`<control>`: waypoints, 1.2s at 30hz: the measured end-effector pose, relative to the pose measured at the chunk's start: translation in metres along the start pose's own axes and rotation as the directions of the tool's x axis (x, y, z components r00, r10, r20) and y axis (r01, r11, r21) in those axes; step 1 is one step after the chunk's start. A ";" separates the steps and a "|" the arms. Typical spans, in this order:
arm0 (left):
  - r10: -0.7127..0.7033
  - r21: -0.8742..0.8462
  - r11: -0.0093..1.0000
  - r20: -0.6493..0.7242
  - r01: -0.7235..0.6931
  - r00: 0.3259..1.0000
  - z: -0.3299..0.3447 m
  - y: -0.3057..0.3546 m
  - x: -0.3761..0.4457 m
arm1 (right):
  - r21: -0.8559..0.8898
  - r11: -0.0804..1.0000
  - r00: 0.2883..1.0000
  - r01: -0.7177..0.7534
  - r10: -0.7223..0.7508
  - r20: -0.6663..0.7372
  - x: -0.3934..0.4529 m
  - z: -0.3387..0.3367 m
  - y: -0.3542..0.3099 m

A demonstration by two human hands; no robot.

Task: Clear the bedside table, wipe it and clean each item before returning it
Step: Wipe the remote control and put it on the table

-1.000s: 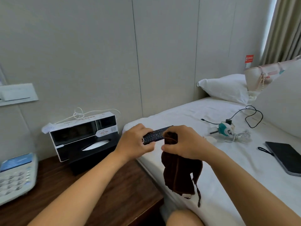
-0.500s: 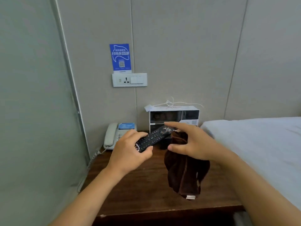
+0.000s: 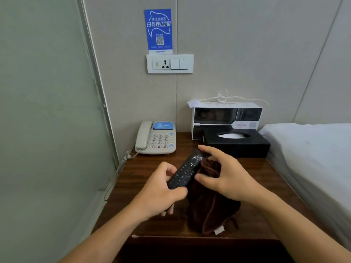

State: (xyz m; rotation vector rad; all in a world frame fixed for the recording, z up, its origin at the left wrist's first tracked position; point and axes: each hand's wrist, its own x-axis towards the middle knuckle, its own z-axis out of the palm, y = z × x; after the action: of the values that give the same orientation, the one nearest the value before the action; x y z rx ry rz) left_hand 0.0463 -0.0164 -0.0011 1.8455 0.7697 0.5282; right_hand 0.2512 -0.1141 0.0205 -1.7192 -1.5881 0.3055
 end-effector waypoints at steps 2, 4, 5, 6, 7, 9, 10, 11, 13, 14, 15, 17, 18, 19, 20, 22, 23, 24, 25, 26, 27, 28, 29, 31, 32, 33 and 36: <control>-0.059 -0.156 0.986 0.047 0.066 0.997 0.011 -0.005 0.000 | -0.014 0.999 0.999 -0.028 0.029 0.038 0.000 -0.001 0.003; -0.100 -0.270 0.955 0.083 0.119 0.991 0.018 -0.007 0.001 | -0.046 0.998 0.999 -0.050 0.050 -0.005 0.003 -0.008 0.010; -0.111 -0.307 0.942 0.090 0.134 0.990 0.018 -0.007 0.002 | -0.052 0.996 0.995 -0.070 0.066 -0.075 0.005 -0.011 0.016; -0.114 -0.342 0.929 0.095 0.140 0.989 0.018 -0.007 0.003 | -0.043 0.994 0.982 -0.097 0.088 -0.165 0.007 -0.015 0.022; -0.114 -0.376 0.915 0.102 0.144 0.988 0.018 -0.008 0.005 | -0.018 0.990 0.961 -0.139 0.131 -0.243 0.008 -0.020 0.026; -0.107 -0.435 0.887 0.130 0.154 0.986 0.017 -0.008 0.008 | 0.105 0.967 0.927 -0.234 0.254 -0.277 0.010 -0.030 0.033; -0.102 -0.457 0.875 0.146 0.158 0.984 0.017 -0.009 0.010 | 0.173 0.946 0.924 -0.273 0.308 -0.228 0.010 -0.034 0.037; -0.101 -0.476 0.864 0.160 0.166 0.982 0.017 -0.010 0.012 | 0.209 0.930 0.929 -0.303 0.337 -0.152 0.009 -0.036 0.039; -0.099 -0.521 0.833 0.185 0.183 0.978 0.017 -0.012 0.015 | 0.123 0.947 0.954 -0.297 0.300 -0.007 0.008 -0.034 0.043; -0.094 -0.549 0.814 0.198 0.190 0.976 0.016 -0.012 0.017 | 0.004 0.966 0.965 -0.258 0.258 0.057 0.006 -0.029 0.046; -0.086 -0.579 0.792 0.209 0.194 0.974 0.015 -0.012 0.018 | -0.126 0.971 0.967 -0.202 0.218 0.131 0.004 -0.023 0.048; -0.073 -0.639 0.743 0.219 0.200 0.973 0.014 -0.009 0.021 | -0.283 0.954 0.938 -0.102 0.187 0.291 -0.001 -0.010 0.050; -0.078 -0.663 0.719 0.222 0.209 0.972 0.014 -0.007 0.021 | -0.328 0.942 0.925 -0.076 0.190 0.330 -0.003 -0.005 0.050; -0.093 -0.681 0.697 0.226 0.226 0.970 0.015 -0.007 0.023 | -0.382 0.923 0.927 -0.049 0.185 0.327 -0.005 -0.001 0.053; -0.111 -0.695 0.677 0.231 0.244 0.967 0.015 -0.008 0.024 | -0.436 0.900 0.938 -0.023 0.170 0.301 -0.005 0.003 0.055; -0.135 -0.708 0.652 0.245 0.272 0.960 0.016 -0.012 0.026 | -0.509 0.861 0.944 0.009 0.160 0.288 -0.004 0.009 0.055; -0.137 -0.707 0.651 0.251 0.278 0.958 0.016 -0.014 0.026 | -0.522 0.852 0.934 0.029 0.163 0.318 -0.004 0.012 0.054; -0.137 -0.703 0.654 0.255 0.281 0.957 0.016 -0.016 0.026 | -0.528 0.848 0.923 0.056 0.158 0.351 -0.005 0.015 0.055; -0.138 -0.700 0.654 0.260 0.285 0.956 0.016 -0.017 0.025 | -0.535 0.840 0.917 0.086 0.143 0.372 -0.006 0.017 0.055; -0.142 -0.702 0.649 0.268 0.293 0.953 0.015 -0.018 0.025 | -0.544 0.831 0.920 0.118 0.115 0.375 -0.008 0.020 0.055; -0.147 -0.707 0.639 0.276 0.304 0.950 0.014 -0.019 0.025 | -0.542 0.828 0.928 0.145 0.076 0.364 -0.010 0.022 0.054; -0.150 -0.714 0.627 0.282 0.312 0.948 0.013 -0.019 0.026 | -0.521 0.837 0.937 0.167 0.030 0.348 -0.011 0.025 0.053; -0.152 -0.720 0.616 0.288 0.318 0.946 0.012 -0.020 0.026 | -0.491 0.851 0.942 0.186 -0.012 0.336 -0.011 0.028 0.053; -0.148 -0.735 0.599 0.288 0.317 0.946 0.011 -0.022 0.027 | -0.421 0.886 0.951 0.194 -0.064 0.303 -0.009 0.031 0.052; -0.139 -0.741 0.595 0.285 0.310 0.948 0.010 -0.023 0.027 | -0.373 0.912 0.965 0.169 -0.076 0.249 -0.006 0.030 0.052; -0.136 -0.744 0.595 0.281 0.305 0.950 0.008 -0.024 0.028 | -0.314 0.940 0.984 0.131 -0.083 0.160 -0.003 0.027 0.052; -0.145 -0.743 0.601 0.263 0.296 0.954 0.007 -0.031 0.034 | -0.097 0.995 0.969 0.035 -0.058 -0.240 0.006 0.021 0.046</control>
State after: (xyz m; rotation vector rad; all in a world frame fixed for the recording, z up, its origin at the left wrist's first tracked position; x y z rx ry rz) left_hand 0.0666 0.0121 -0.0316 0.9362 0.5088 0.4271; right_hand 0.2736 -0.0977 -0.0221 -1.7131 -1.4787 -0.0038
